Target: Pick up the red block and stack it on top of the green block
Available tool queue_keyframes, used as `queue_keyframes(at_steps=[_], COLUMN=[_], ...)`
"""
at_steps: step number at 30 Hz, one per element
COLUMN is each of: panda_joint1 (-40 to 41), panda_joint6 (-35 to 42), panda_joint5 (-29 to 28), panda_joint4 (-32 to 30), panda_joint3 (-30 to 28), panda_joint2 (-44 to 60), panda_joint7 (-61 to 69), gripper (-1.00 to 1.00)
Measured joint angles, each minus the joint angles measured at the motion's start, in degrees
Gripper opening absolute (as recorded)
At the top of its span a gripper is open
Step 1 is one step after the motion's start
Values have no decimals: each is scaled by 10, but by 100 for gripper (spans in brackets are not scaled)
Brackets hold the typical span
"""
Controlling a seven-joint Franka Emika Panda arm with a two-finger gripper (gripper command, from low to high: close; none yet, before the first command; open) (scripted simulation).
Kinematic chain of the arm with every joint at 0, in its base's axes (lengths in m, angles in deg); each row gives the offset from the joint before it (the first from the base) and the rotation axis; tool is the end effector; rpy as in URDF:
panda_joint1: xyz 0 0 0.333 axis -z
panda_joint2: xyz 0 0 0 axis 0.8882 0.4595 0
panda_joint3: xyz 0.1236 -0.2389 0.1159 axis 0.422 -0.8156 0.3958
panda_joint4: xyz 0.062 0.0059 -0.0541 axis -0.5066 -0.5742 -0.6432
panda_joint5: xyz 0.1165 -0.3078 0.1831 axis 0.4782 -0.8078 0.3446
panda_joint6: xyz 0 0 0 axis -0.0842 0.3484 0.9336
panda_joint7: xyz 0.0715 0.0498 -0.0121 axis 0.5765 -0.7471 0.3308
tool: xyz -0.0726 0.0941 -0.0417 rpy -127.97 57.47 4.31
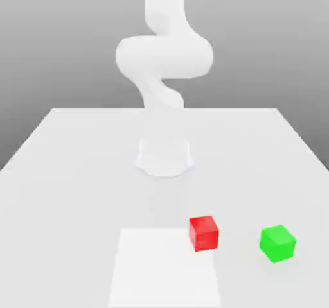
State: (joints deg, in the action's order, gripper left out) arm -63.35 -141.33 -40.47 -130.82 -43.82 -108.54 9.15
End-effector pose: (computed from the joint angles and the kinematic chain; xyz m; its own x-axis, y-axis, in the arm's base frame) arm 0.3868 0.0104 0.6306 0.5385 -0.7041 0.4628 -0.5237 -0.7100 -0.4708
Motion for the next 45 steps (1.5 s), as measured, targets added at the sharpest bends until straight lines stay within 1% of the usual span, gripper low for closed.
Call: queue_keyframes(at_steps=[12, 17, 20, 24, 25, 32, 35, 39, 41, 45], panda_joint1=[-42, -61, -64, -87, -93, -94, -85, -88, -115, -176], panda_joint6=[-164, -248, -306, -378, -391, -393, -351, -281, -254, -208], panda_joint5=[11, 11, -9, -42, -46, -48, -27, 0, 5, 3], panda_joint4=[-189, -276, -286, -276, -274, -274, -281, -292, -275, -218], panda_joint3=[38, 58, 57, 26, 19, 18, 33, 38, 49, 74], panda_joint2=[234, 356, 430, 515, 531, 533, 483, 402, 392, 403], panda_joint7=[3, -1, -16, -39, -42, -44, -29, -9, 5, 34], gripper=[0, 0, 0, 0, -100, -100, -100, -100, -100, -100])
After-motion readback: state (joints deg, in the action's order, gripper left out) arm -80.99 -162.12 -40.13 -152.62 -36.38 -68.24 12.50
